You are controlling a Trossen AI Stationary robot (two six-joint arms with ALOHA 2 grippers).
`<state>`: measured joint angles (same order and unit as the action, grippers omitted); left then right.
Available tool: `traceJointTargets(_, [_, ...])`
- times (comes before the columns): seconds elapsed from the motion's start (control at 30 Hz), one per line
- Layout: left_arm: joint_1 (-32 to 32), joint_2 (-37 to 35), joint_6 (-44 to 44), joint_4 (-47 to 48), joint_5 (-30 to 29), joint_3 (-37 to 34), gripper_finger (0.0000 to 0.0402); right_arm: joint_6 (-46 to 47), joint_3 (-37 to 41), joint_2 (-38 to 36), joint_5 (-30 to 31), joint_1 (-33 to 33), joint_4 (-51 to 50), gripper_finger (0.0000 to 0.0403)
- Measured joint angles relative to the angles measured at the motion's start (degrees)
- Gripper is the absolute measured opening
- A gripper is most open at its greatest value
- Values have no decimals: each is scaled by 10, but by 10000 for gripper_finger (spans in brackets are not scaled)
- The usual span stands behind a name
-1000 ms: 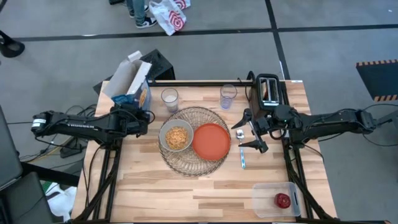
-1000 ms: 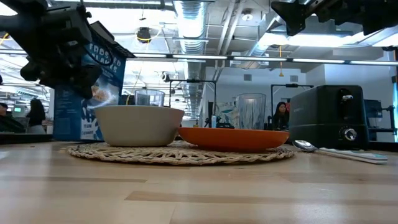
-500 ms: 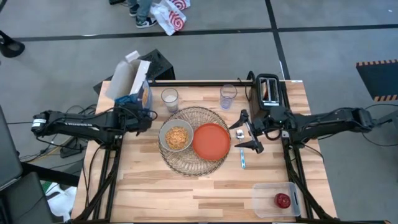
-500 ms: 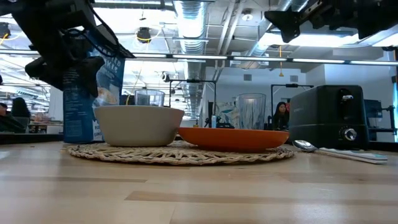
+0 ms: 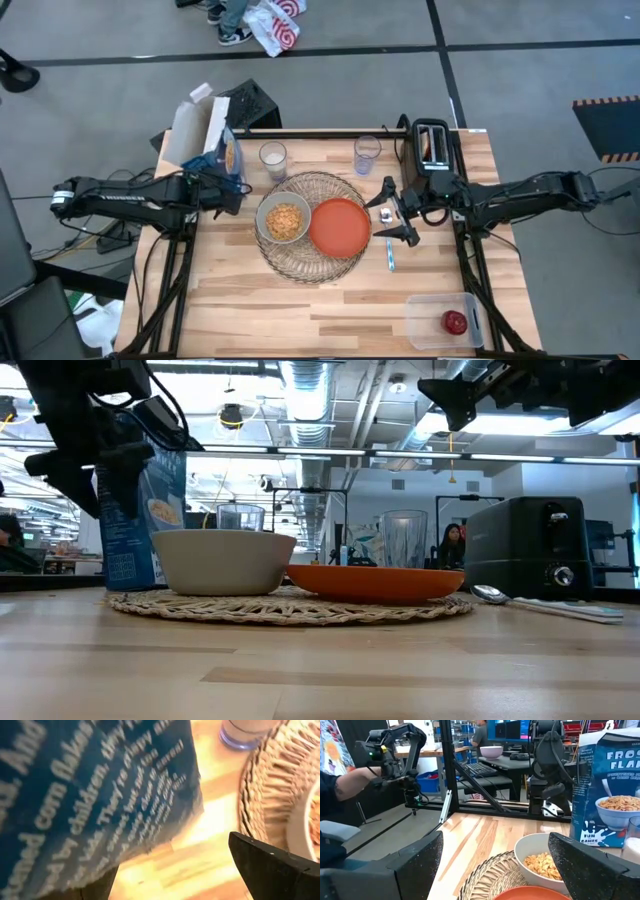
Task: Arrange a breakfast setting
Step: Pour the cereal into the gray bowl, then put the bagel on the orange plate
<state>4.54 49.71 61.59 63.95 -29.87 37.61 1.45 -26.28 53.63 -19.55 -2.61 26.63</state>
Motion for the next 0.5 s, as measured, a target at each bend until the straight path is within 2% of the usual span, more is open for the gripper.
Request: traceJointTargets(0.5, [-2,0,-40,62,190,60,348,9,0,0,0,0,-10,388])
